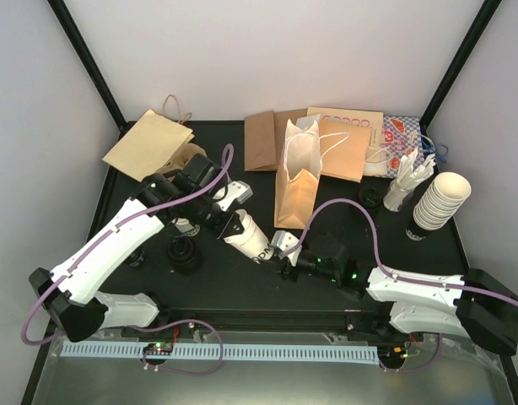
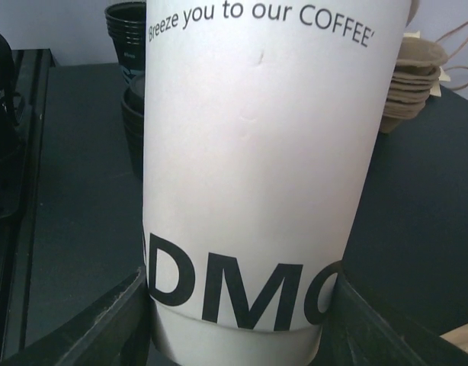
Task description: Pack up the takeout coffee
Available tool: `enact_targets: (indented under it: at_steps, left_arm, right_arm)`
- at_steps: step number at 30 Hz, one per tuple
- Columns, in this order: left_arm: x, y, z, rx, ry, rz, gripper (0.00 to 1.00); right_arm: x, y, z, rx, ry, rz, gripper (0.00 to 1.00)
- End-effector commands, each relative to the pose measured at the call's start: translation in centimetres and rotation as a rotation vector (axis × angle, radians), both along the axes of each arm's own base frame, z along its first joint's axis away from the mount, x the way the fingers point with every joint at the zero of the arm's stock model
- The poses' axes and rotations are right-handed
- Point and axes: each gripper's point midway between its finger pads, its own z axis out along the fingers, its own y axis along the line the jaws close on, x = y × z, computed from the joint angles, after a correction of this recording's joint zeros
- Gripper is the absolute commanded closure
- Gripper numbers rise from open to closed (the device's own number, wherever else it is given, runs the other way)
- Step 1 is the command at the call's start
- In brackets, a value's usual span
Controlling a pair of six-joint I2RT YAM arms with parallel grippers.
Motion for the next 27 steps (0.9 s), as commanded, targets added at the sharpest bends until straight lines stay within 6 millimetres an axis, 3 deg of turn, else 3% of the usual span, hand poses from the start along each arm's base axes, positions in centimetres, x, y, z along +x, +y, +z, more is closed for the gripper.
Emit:
enact_targets:
  at_steps: [1, 15, 27]
  left_arm:
    - [2.6, 2.6, 2.9, 0.056, -0.181, 0.118, 0.98]
    - [3.3, 4.3, 4.9, 0.089, -0.281, 0.173, 0.98]
    - [5.9, 10.3, 6.0, 0.339, -0.426, 0.411, 0.98]
  right_arm:
    - [-0.8, -1.1, -3.0, -0.082, 0.049, 0.002, 0.39]
    - [-0.9, -1.5, -3.5, -0.091, 0.054, -0.002, 0.39]
    - [-0.9, -2.7, -3.4, -0.054, 0.058, -0.044, 0.39]
